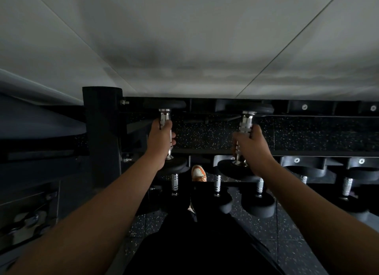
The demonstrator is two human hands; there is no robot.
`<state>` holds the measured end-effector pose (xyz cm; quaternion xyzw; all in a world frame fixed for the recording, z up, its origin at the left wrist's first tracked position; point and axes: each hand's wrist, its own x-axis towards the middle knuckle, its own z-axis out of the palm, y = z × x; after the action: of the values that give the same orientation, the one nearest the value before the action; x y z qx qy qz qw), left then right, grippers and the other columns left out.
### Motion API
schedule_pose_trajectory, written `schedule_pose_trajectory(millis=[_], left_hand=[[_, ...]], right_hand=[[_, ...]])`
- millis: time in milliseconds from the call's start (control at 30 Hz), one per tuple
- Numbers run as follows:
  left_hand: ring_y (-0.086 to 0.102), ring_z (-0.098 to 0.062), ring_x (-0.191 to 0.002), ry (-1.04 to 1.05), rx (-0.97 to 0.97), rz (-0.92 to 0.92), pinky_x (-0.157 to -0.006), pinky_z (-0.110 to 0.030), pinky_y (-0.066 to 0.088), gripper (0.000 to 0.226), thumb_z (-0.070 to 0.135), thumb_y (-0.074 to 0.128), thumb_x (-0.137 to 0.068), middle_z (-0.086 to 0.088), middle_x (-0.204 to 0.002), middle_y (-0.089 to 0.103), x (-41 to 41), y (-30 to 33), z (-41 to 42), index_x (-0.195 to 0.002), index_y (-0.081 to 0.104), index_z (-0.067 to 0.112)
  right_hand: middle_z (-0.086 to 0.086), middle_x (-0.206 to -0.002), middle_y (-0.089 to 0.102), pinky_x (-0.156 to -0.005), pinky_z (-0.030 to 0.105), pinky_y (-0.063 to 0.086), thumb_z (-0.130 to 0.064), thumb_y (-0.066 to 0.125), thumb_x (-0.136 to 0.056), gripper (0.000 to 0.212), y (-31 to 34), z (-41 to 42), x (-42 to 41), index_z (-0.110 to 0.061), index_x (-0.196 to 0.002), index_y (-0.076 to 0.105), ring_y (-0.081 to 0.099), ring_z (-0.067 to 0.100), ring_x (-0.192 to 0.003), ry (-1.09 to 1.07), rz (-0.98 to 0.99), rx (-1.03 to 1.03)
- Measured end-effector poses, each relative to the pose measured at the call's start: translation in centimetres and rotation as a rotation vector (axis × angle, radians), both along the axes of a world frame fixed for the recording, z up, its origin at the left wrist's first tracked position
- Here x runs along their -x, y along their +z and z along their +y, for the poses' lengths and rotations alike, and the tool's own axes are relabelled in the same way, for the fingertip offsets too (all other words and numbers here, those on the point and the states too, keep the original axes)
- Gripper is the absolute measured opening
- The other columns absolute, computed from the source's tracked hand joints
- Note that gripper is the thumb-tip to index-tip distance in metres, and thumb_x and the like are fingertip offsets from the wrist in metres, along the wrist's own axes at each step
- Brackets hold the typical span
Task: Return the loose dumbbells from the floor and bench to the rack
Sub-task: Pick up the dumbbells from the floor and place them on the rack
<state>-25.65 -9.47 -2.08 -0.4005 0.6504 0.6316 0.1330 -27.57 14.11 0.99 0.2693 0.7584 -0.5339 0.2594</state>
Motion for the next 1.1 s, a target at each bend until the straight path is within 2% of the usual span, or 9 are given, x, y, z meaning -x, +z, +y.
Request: schedule_pose_trajectory(millis=[200,433,600,767,833,900,933,1000,1100], left_hand=[[0.048,-0.015,-0.062,-0.016,0.038,-0.006,-0.05,-0.024,0.04,0.007,0.031,0.045,-0.101,-0.008,-0.083,0.052,-0.7,0.0,0.4,-0.098,0.049,0.026],[0.048,-0.013,-0.066,-0.008,0.046,0.009,-0.044,-0.016,0.041,0.008,0.03,0.045,-0.102,-0.011,-0.093,0.051,-1.2,0.0,0.6,-0.103,0.05,0.024],[0.047,-0.015,-0.07,-0.024,0.06,0.027,-0.047,-0.014,0.042,0.011,0.03,0.043,-0.102,-0.008,-0.089,0.049,-1.5,0.0,0.8,-0.111,0.048,0.024],[0.056,-0.015,-0.075,-0.111,0.173,0.016,-0.075,-0.038,0.052,0.036,0.043,0.049,-0.094,0.002,-0.086,0.057,-2.2,-0.8,0.5,-0.124,0.05,0.024],[0.059,-0.017,-0.081,-0.138,0.193,0.024,-0.079,-0.039,0.052,0.039,0.046,0.05,-0.092,0.003,-0.091,0.06,-2.6,-0.6,0.3,-0.127,0.05,0.027],[0.06,-0.02,-0.087,-0.175,0.201,0.034,-0.075,-0.035,0.05,0.038,0.046,0.05,-0.094,0.002,-0.093,0.06,-3.0,0.0,0.2,-0.127,0.049,0.027],[0.061,-0.022,-0.093,-0.213,0.211,0.033,-0.076,-0.033,0.049,0.042,0.047,0.05,-0.094,0.0,-0.099,0.061,-3.2,0.4,0.1,-0.13,0.047,0.026],[0.057,-0.026,-0.114,-0.286,0.238,0.021,-0.091,-0.038,0.048,0.062,0.054,0.05,-0.091,-0.003,-0.124,0.06,-3.8,0.7,-0.1,-0.145,0.036,0.026],[0.042,-0.03,-0.136,-0.397,0.302,0.012,-0.11,-0.044,0.036,0.08,0.056,0.05,-0.092,-0.008,-0.154,0.038,-4.9,1.4,-0.3,-0.156,0.012,0.027]], right_hand=[[0.003,-0.084,0.063,-0.061,0.032,0.051,-0.021,0.061,-0.092,0.024,-0.9,-0.2,0.8,-0.015,-0.111,0.048,0.06,0.015,-0.066,0.007,-0.013,0.002],[0.002,-0.083,0.062,-0.064,0.036,0.051,-0.022,0.06,-0.093,0.025,-2.0,-0.5,0.1,-0.015,-0.113,0.047,0.059,0.014,-0.066,0.035,-0.01,-0.006],[0.005,-0.088,0.063,-0.063,0.035,0.051,-0.023,0.059,-0.093,0.024,-2.5,-0.2,-0.1,-0.018,-0.113,0.046,0.06,0.016,-0.068,0.04,-0.012,-0.013],[0.008,-0.095,0.067,-0.064,0.034,0.052,-0.027,0.057,-0.093,0.029,-2.5,-0.2,-0.5,-0.02,-0.117,0.045,0.063,0.019,-0.074,0.103,0.015,-0.077],[0.008,-0.096,0.066,-0.059,0.03,0.049,-0.027,0.056,-0.093,0.034,-2.4,-0.3,-0.8,-0.018,-0.124,0.043,0.063,0.019,-0.075,0.127,0.017,-0.105],[0.004,-0.092,0.062,-0.057,0.029,0.045,-0.029,0.055,-0.095,0.044,-2.1,-0.5,-1.0,-0.015,-0.133,0.037,0.06,0.017,-0.072,0.152,0.015,-0.135],[0.002,-0.09,0.06,-0.057,0.029,0.044,-0.031,0.054,-0.096,0.049,-2.0,-0.7,-1.0,-0.014,-0.137,0.033,0.058,0.016,-0.072,0.165,0.008,-0.153],[0.004,-0.097,0.059,-0.061,0.031,0.045,-0.036,0.053,-0.096,0.058,-1.4,-1.0,-1.3,-0.012,-0.142,0.027,0.058,0.017,-0.075,0.19,-0.012,-0.193],[0.017,-0.132,0.055,-0.079,0.037,0.047,-0.045,0.053,-0.095,0.069,-1.1,-1.5,-2.4,-0.011,-0.148,0.022,0.061,0.032,-0.106,0.239,0.008,-0.299]])
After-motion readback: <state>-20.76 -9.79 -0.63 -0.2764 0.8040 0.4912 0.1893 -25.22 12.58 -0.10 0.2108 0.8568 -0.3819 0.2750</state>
